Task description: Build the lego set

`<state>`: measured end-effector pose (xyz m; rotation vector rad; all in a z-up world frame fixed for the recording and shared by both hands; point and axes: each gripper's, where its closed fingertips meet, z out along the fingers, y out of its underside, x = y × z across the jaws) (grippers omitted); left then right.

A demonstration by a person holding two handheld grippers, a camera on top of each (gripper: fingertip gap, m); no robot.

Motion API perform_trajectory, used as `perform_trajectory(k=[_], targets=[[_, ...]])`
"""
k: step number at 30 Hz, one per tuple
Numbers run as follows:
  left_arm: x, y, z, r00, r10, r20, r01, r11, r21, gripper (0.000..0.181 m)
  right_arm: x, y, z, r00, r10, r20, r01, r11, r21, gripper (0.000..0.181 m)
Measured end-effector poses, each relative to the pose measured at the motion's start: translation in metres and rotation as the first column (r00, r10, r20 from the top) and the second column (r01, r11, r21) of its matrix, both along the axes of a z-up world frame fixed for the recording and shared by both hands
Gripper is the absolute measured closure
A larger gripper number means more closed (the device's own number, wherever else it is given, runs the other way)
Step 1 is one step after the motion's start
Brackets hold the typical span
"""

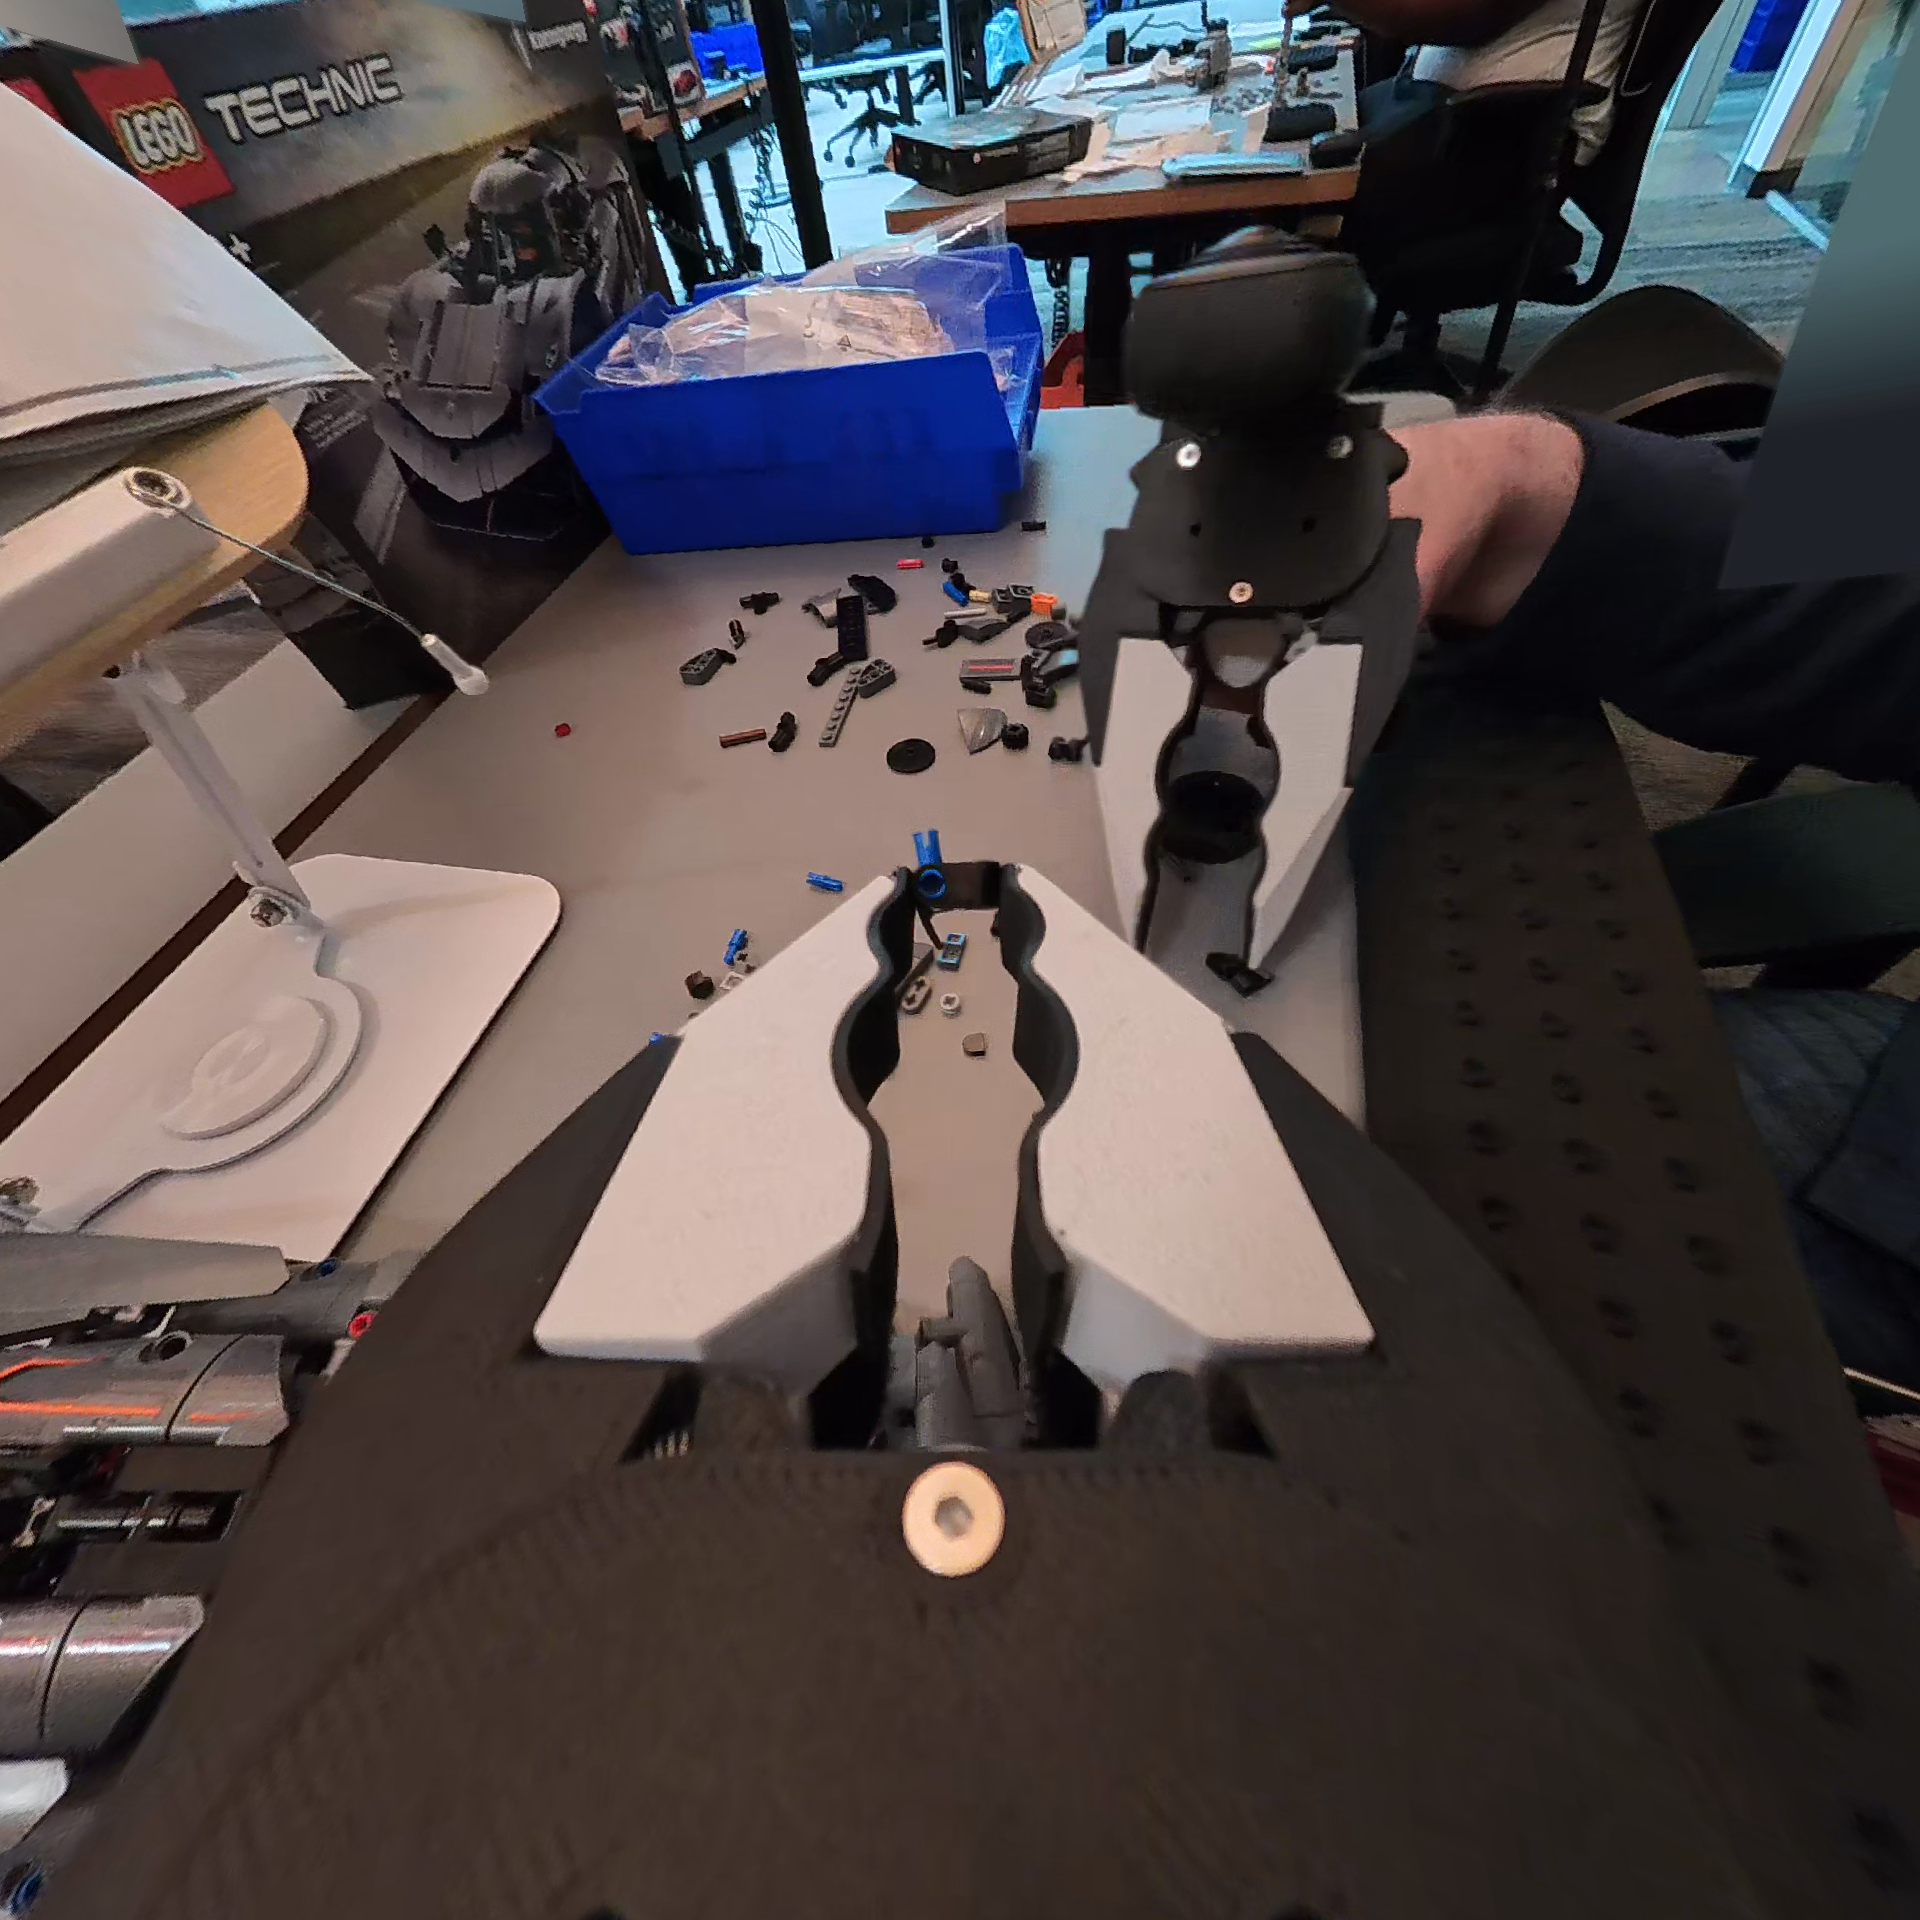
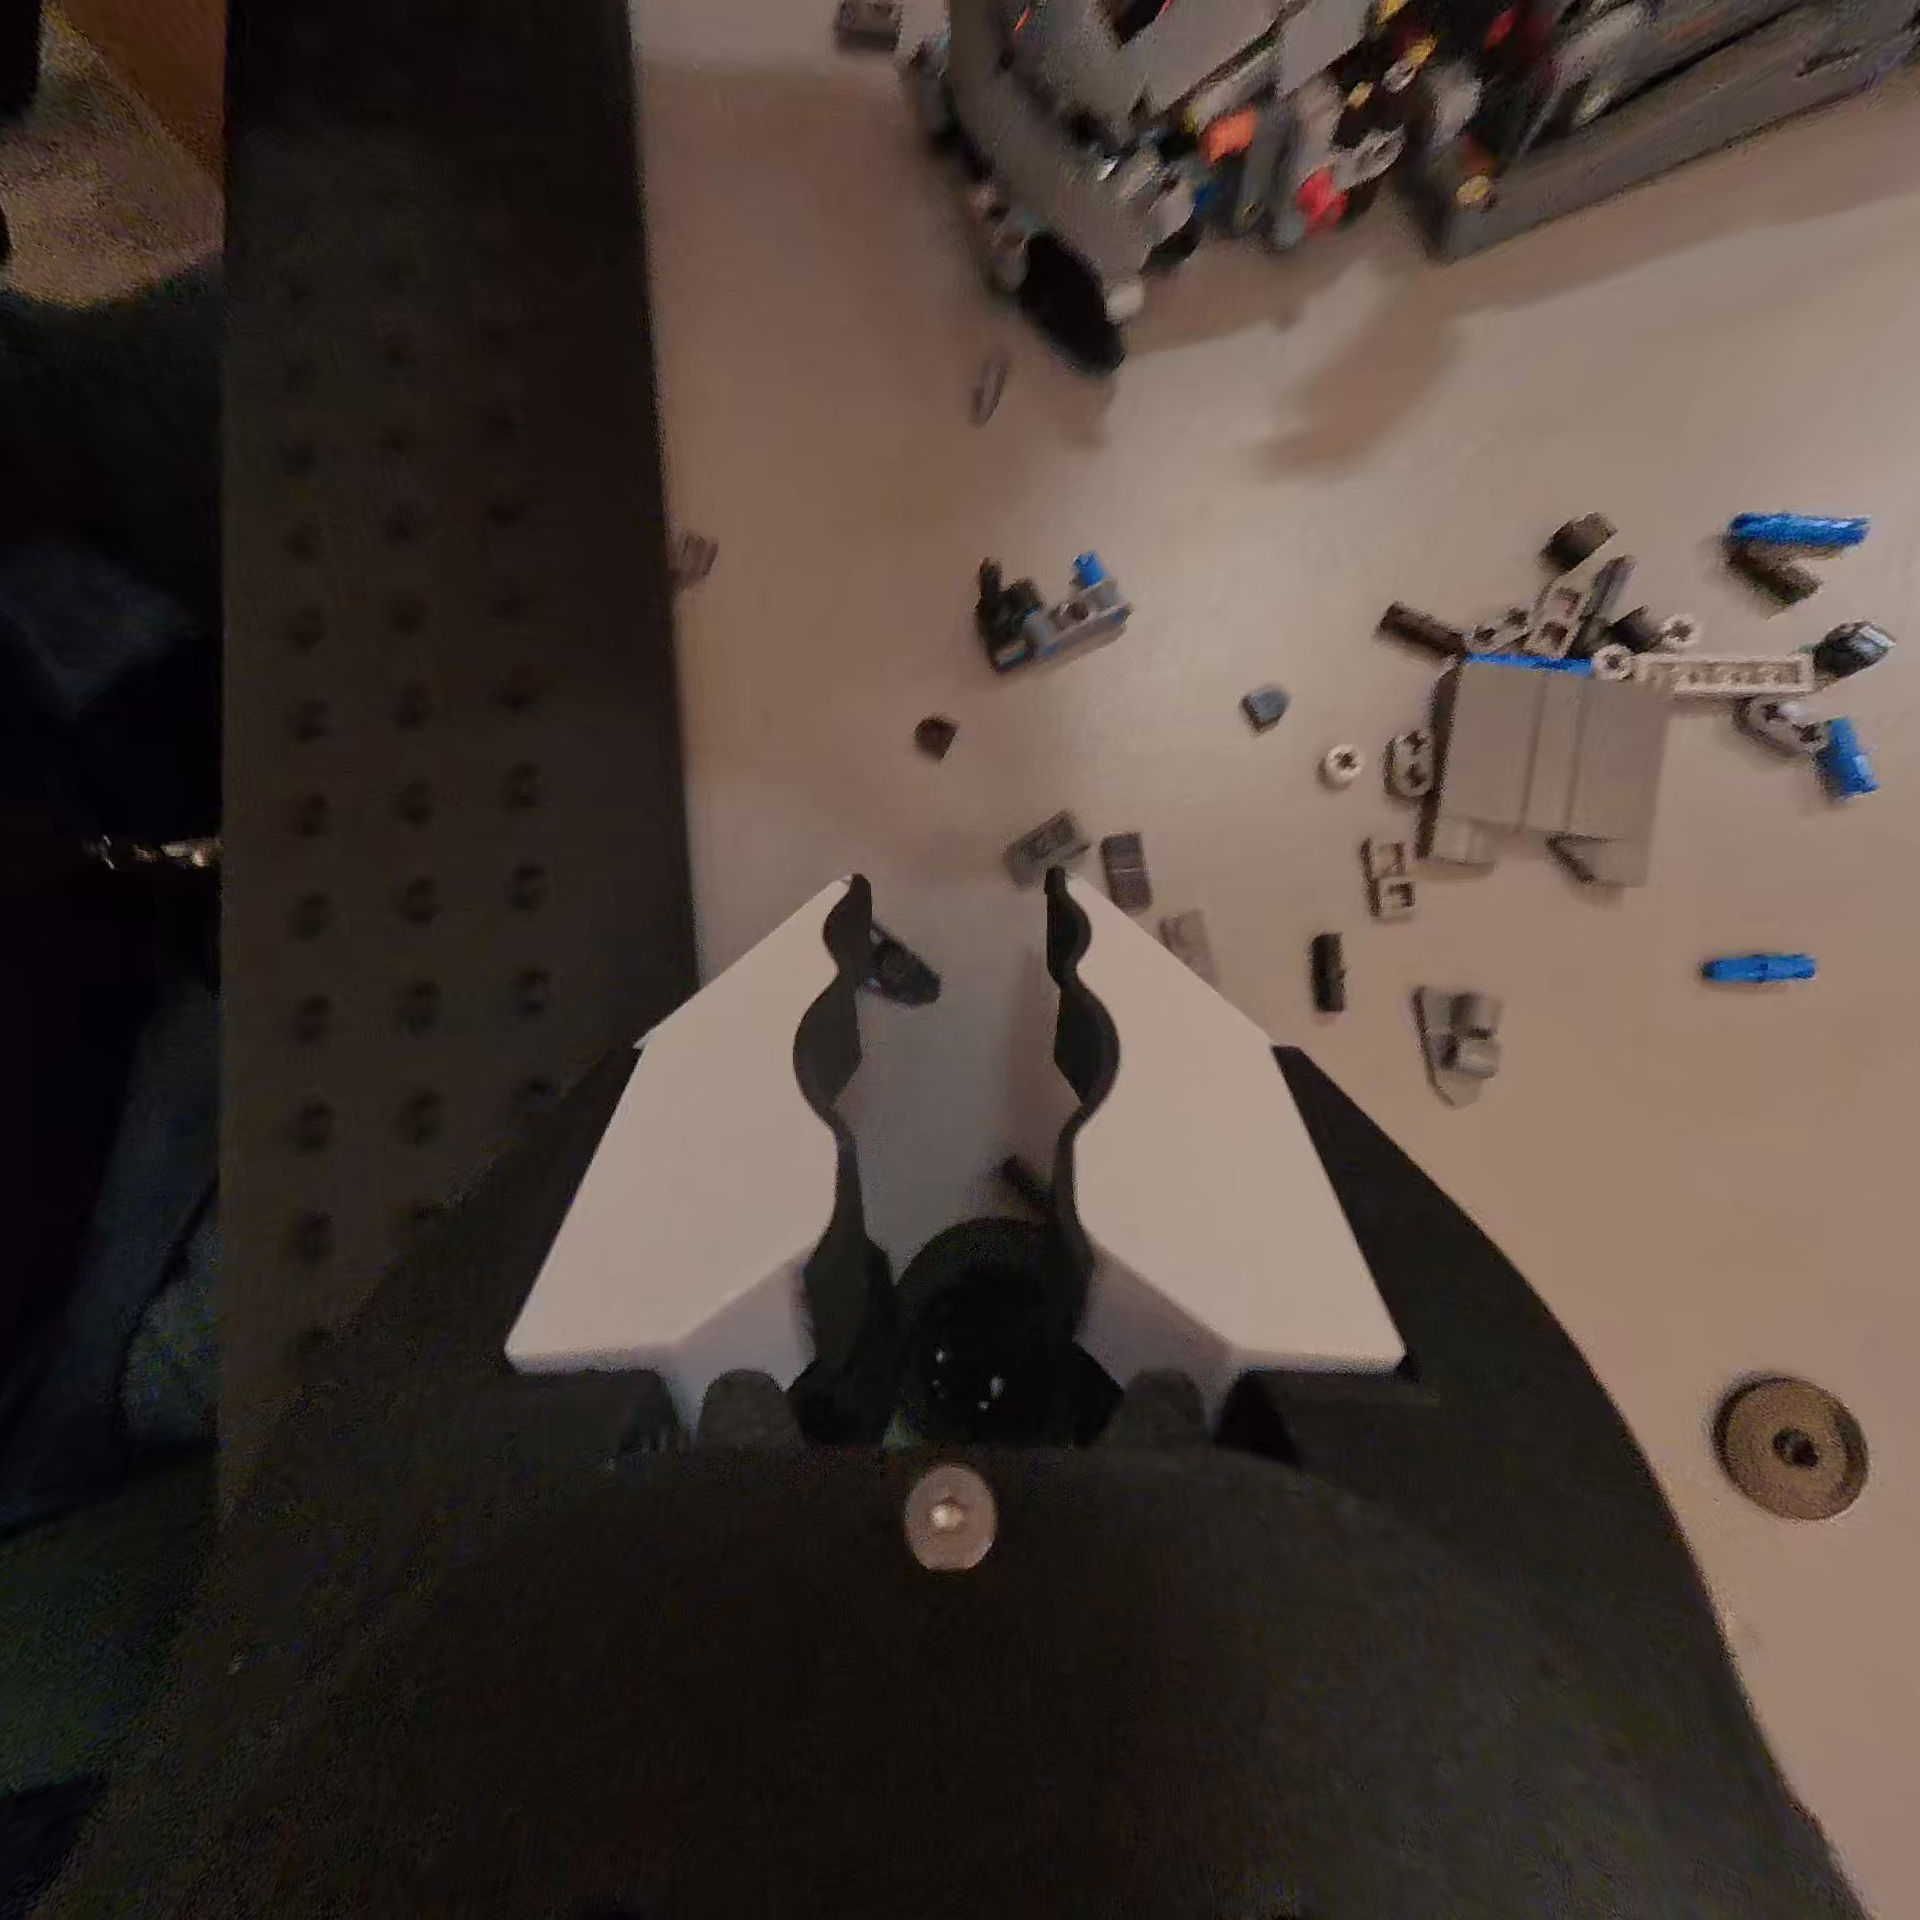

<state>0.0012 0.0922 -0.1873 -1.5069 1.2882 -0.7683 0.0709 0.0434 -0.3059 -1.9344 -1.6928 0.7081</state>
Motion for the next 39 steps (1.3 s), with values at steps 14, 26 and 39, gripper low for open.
perform_trajectory(k=[14,26,39], targets=[[-0.001,0.009,-0.010,0.998,0.040,-0.042,-0.040,0.999,0.012,0.168,0.004,-0.013,-0.017,0.993,0.067,0.097,-0.071,0.996,0.046,0.167],[-0.002,0.005,-0.013,0.998,0.018,-0.061,-0.017,1.000,0.009,0.168,-0.042,-0.027,-0.019,0.948,0.271,0.170,-0.279,0.960,0.029,0.166],[0.000,0.004,-0.017,0.998,0.010,-0.068,-0.011,1.000,-0.012,0.168,-0.032,-0.023,0.000,0.965,0.262,-0.002,-0.262,0.965,0.023,0.160]])
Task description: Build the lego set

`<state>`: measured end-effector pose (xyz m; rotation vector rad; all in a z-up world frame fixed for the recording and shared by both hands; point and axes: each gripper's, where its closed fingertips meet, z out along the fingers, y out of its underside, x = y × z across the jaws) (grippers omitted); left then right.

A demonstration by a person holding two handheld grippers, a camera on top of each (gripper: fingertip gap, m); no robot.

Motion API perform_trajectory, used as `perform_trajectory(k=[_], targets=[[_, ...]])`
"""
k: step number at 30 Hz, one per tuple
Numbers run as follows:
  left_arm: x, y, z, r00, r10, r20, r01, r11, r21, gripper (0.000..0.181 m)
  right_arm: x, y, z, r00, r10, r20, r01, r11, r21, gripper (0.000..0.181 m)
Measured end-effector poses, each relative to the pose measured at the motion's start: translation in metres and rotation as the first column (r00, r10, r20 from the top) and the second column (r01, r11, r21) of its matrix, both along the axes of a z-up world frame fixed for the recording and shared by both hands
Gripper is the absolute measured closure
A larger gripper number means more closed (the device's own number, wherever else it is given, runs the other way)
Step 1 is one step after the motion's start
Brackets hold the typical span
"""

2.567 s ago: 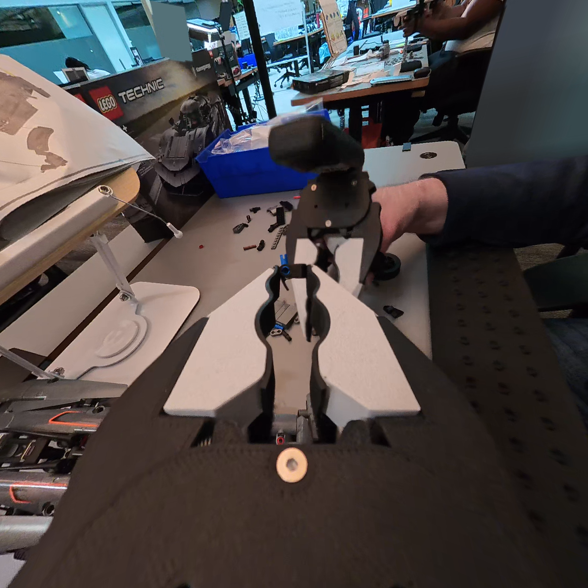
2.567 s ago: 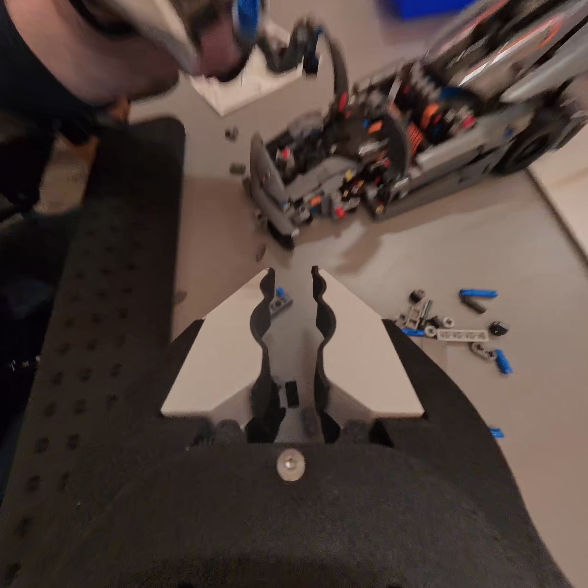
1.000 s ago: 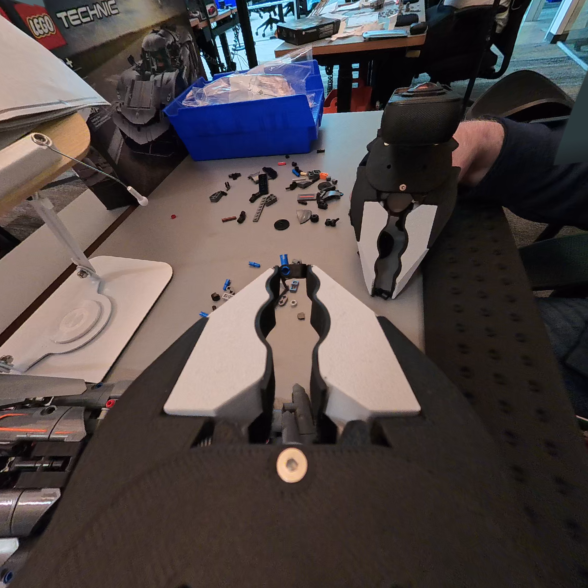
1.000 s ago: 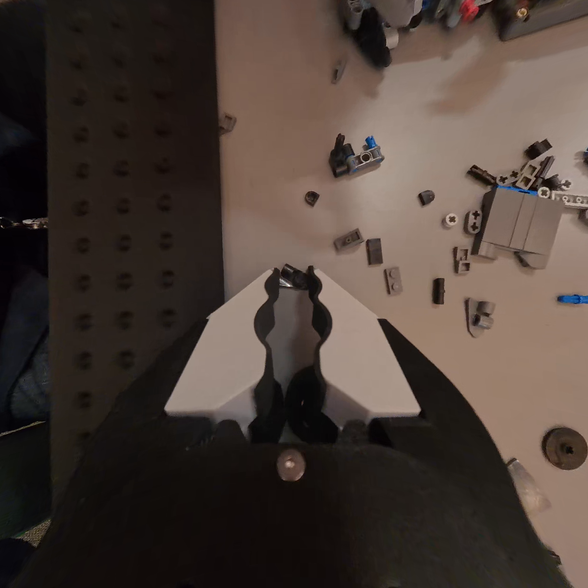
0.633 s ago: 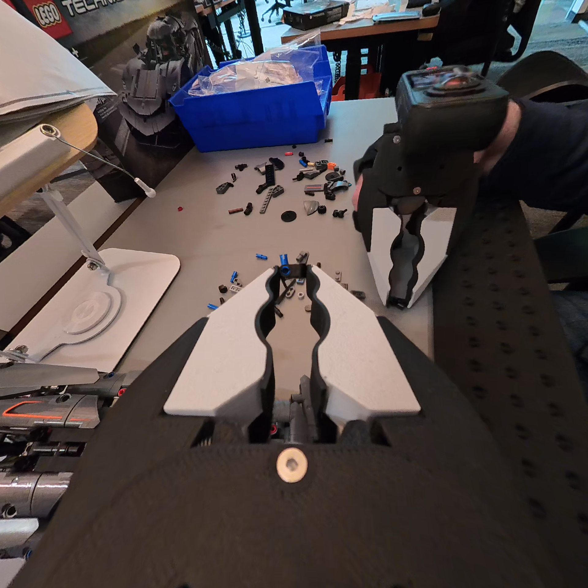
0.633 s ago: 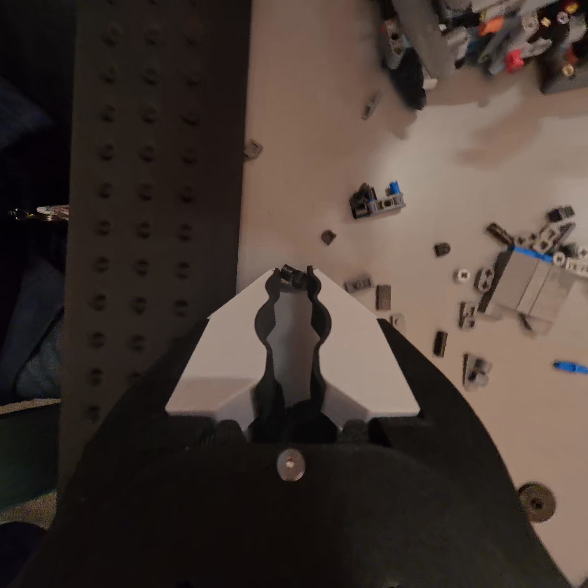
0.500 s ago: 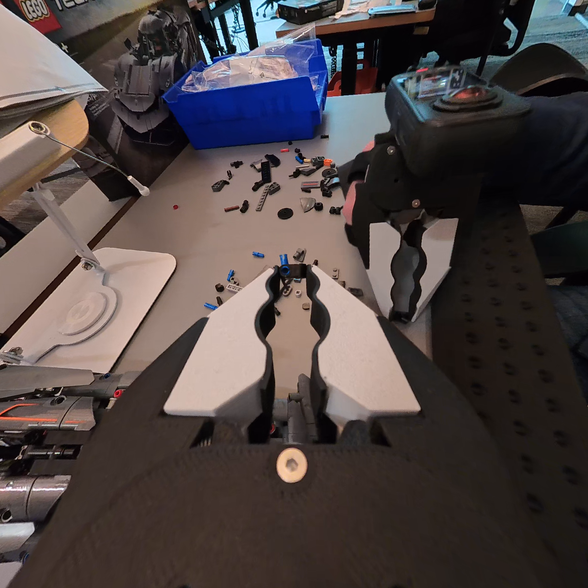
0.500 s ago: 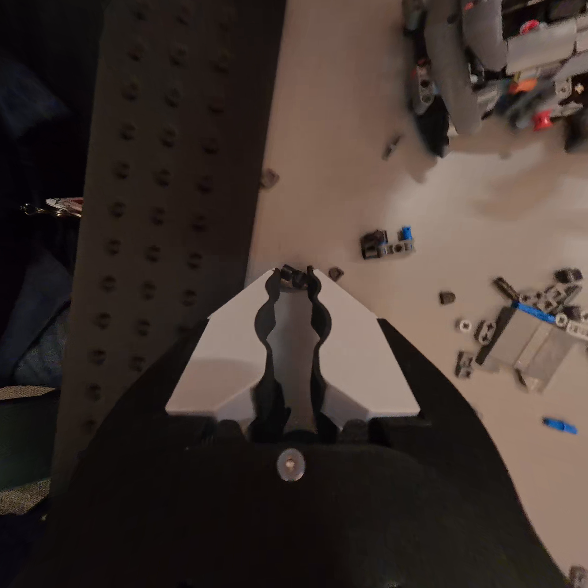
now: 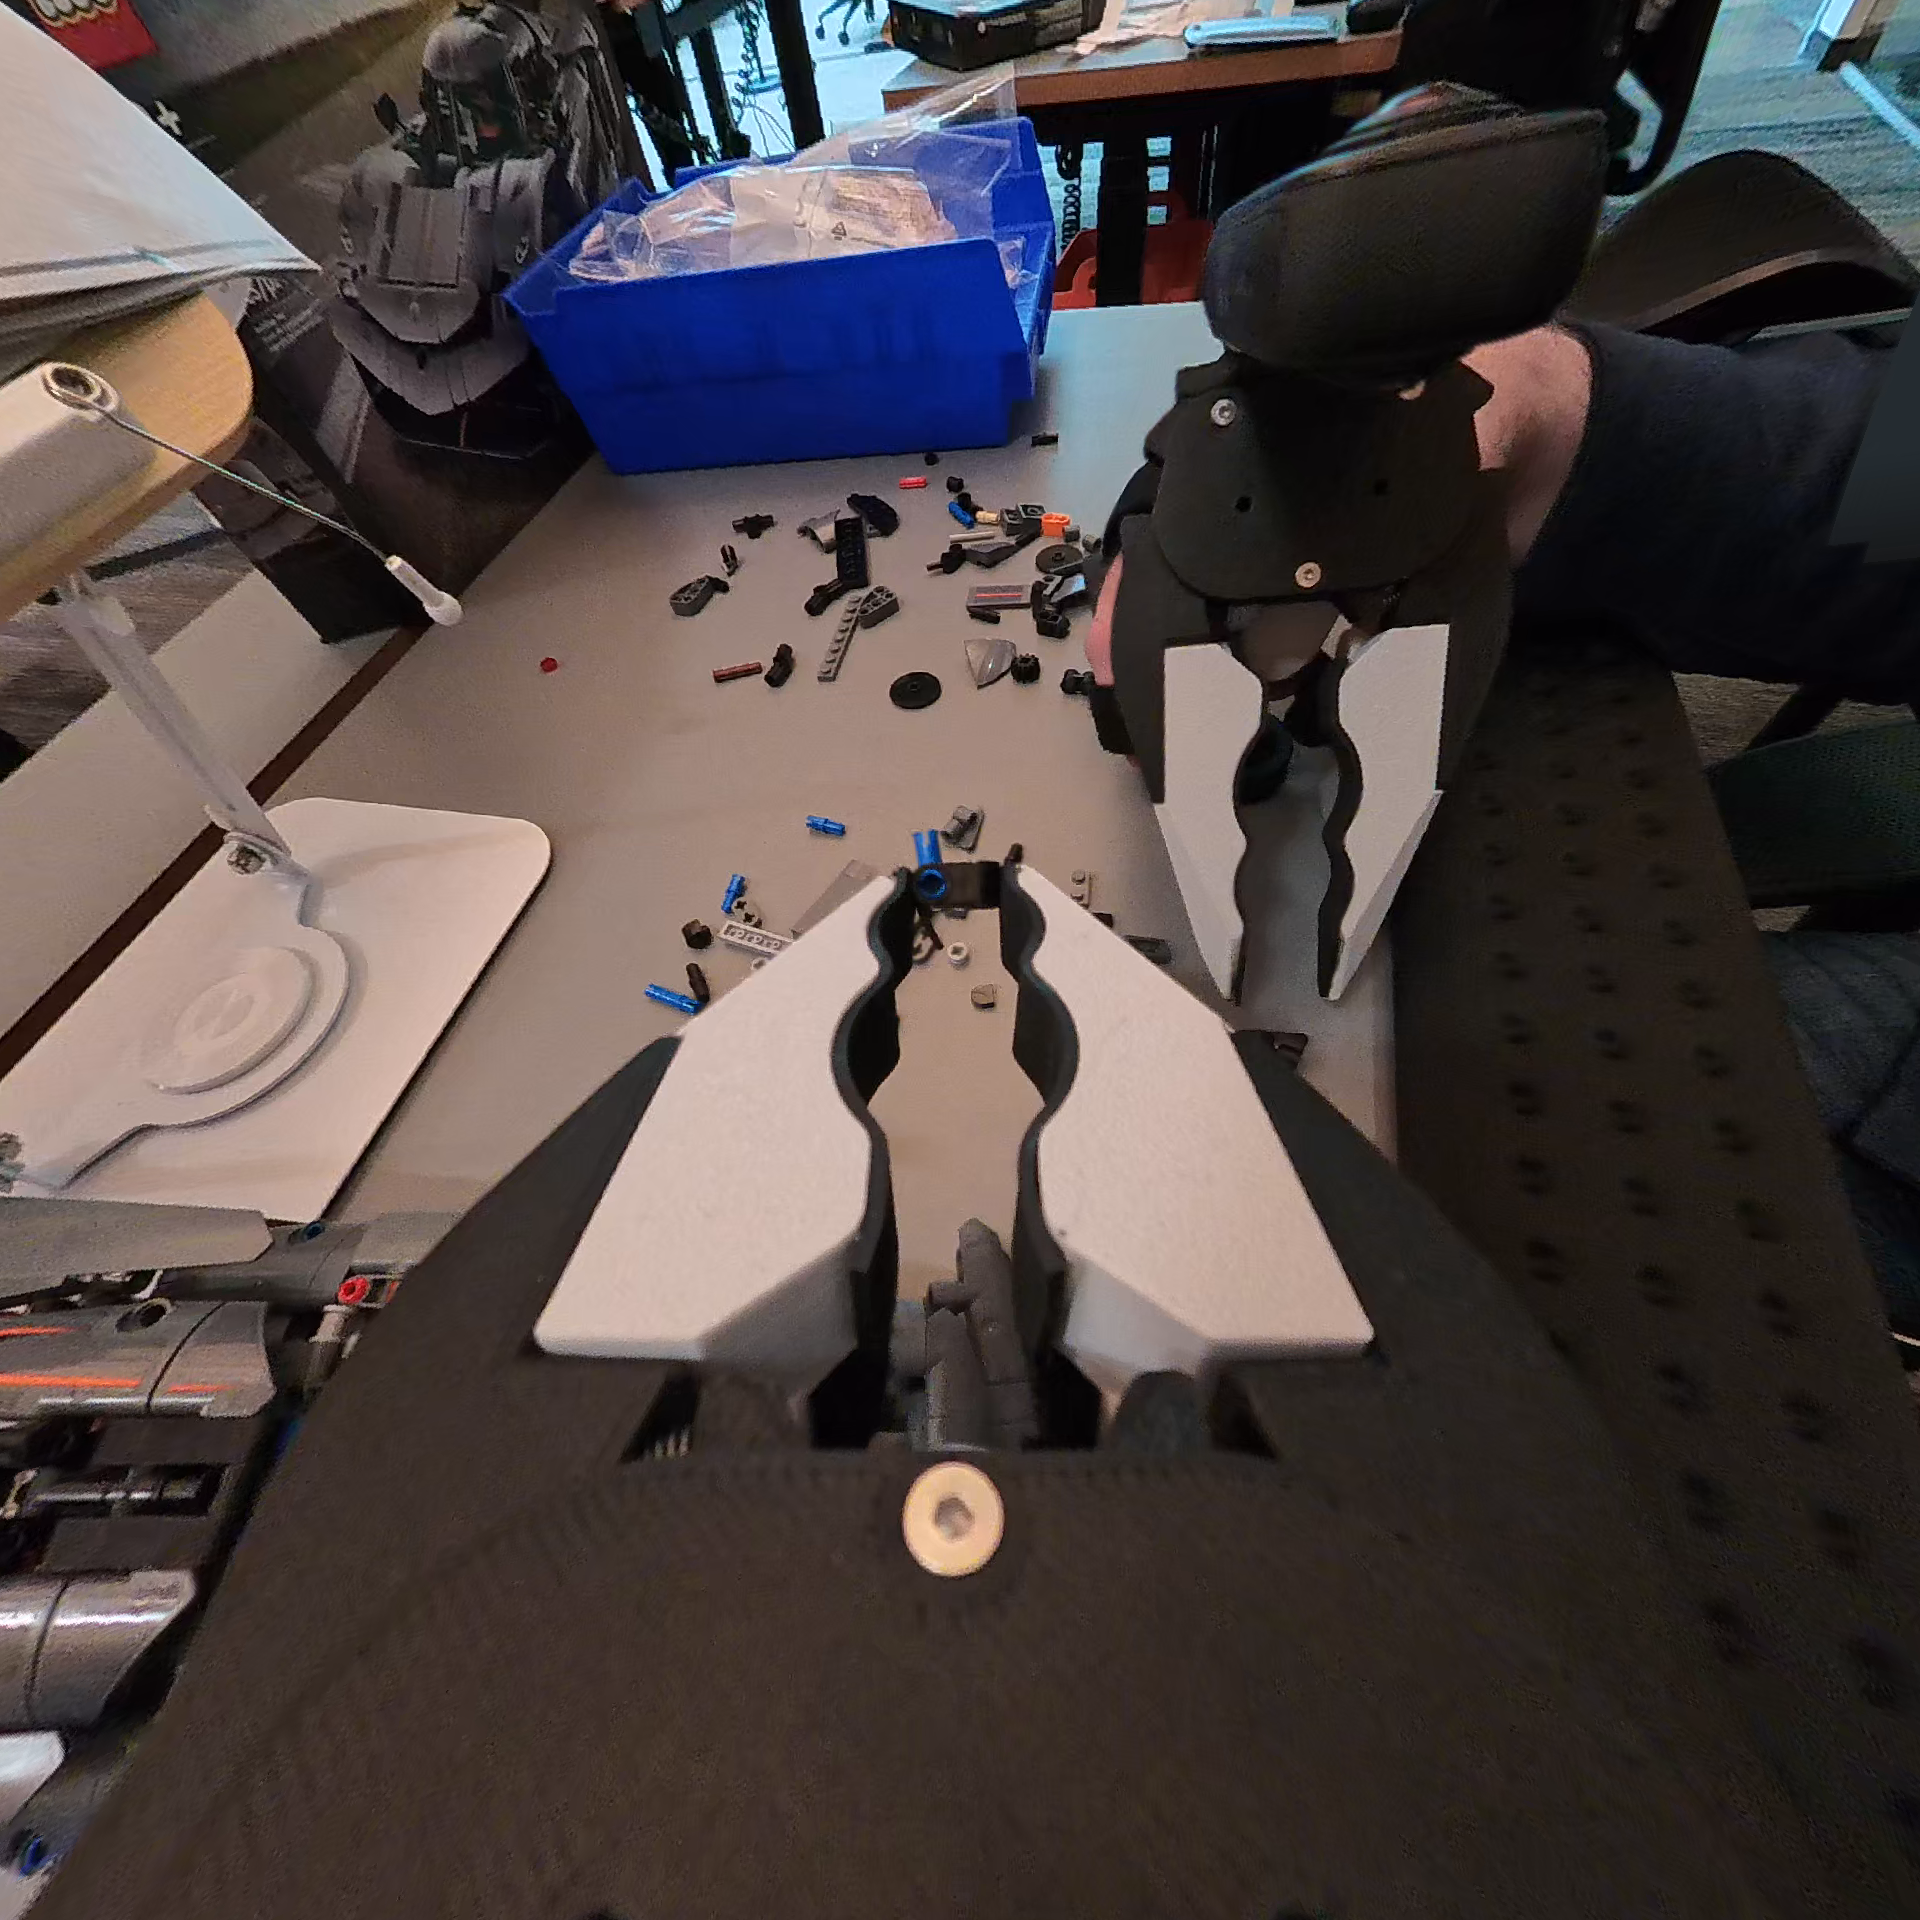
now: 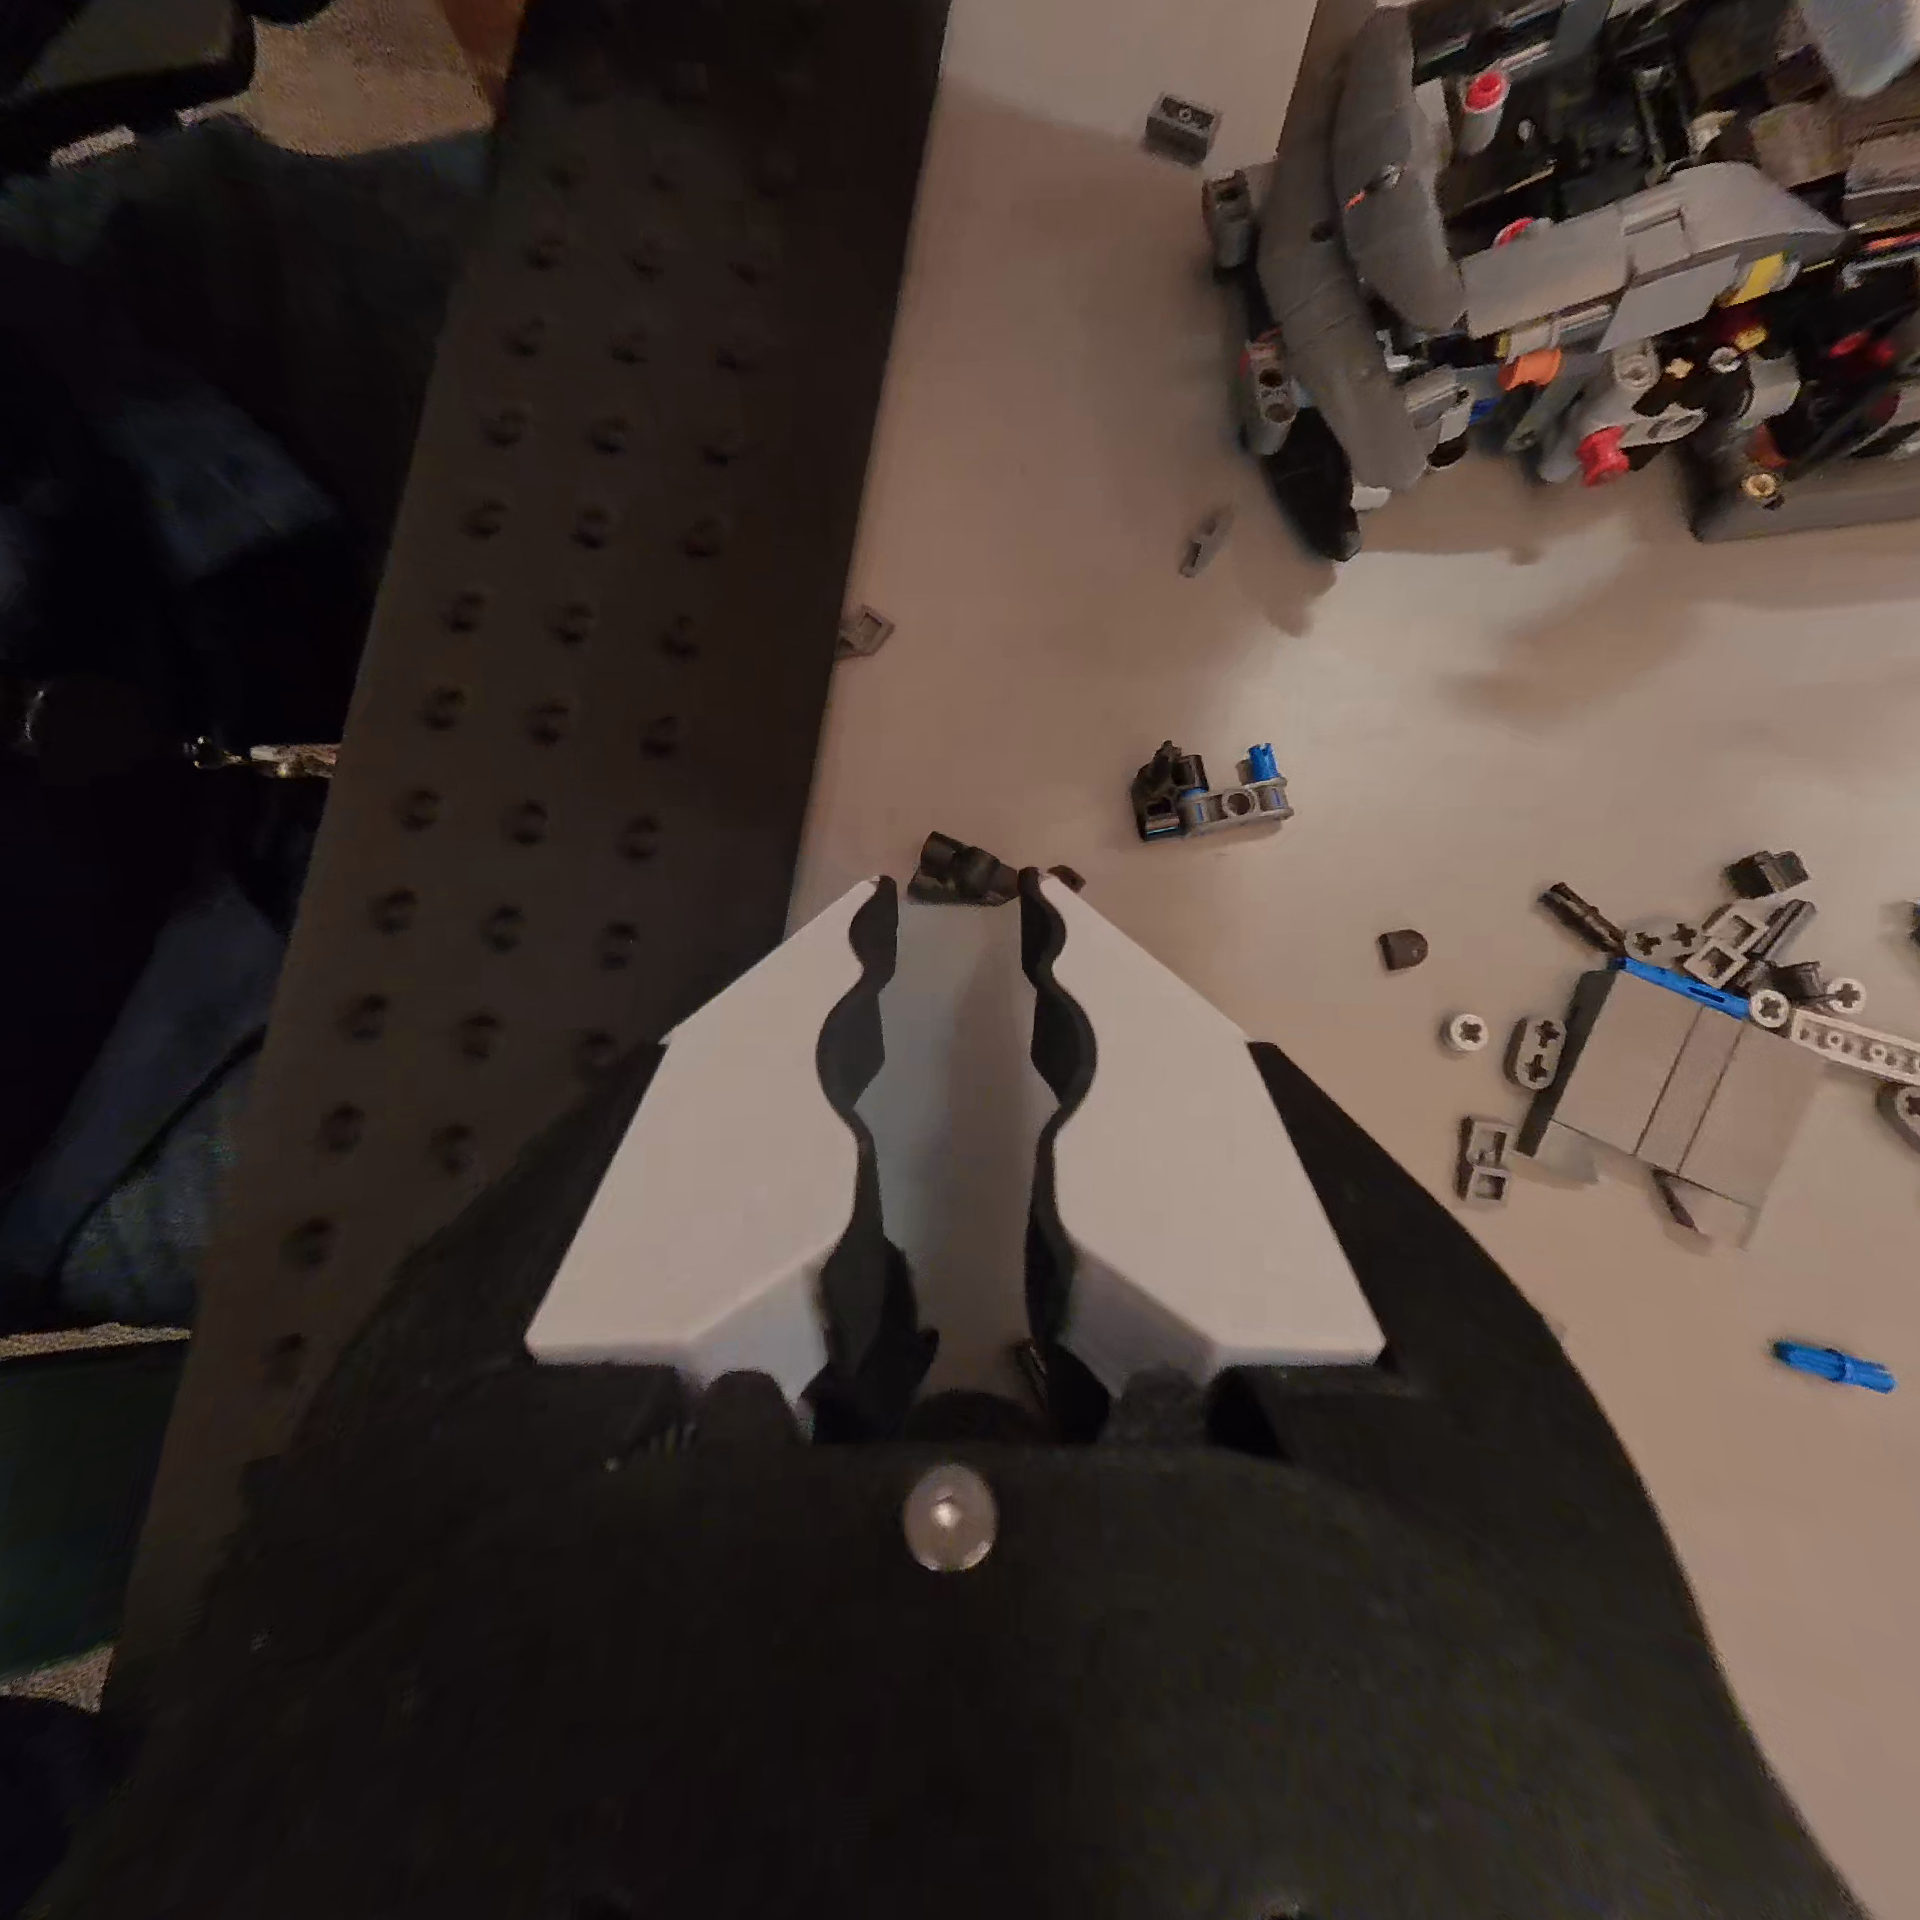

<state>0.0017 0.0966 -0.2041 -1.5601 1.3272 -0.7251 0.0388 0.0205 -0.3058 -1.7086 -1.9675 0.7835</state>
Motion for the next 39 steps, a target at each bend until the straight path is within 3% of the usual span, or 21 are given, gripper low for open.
perform_trajectory(k=[9,19,27,39], targets=[[0.002,-0.003,-0.003,1.000,-0.019,-0.004,0.019,1.000,-0.016,0.168,-0.007,-0.003,-0.017,0.998,0.036,0.049,-0.039,0.998,0.050,0.160],[0.002,-0.003,-0.003,1.000,-0.026,-0.003,0.026,1.000,-0.014,0.168,-0.007,-0.004,-0.017,0.998,0.050,0.046,-0.053,0.997,0.060,0.163],[0.002,-0.004,-0.002,1.000,-0.031,0.008,0.031,0.999,-0.018,0.168,-0.006,-0.003,-0.018,0.998,0.041,0.045,-0.043,0.998,0.043,0.156],[0.004,-0.012,0.011,0.995,-0.078,0.064,0.077,0.997,0.027,0.168,-0.008,-0.005,-0.017,0.998,0.058,0.037,-0.060,0.997,0.052,0.164]])
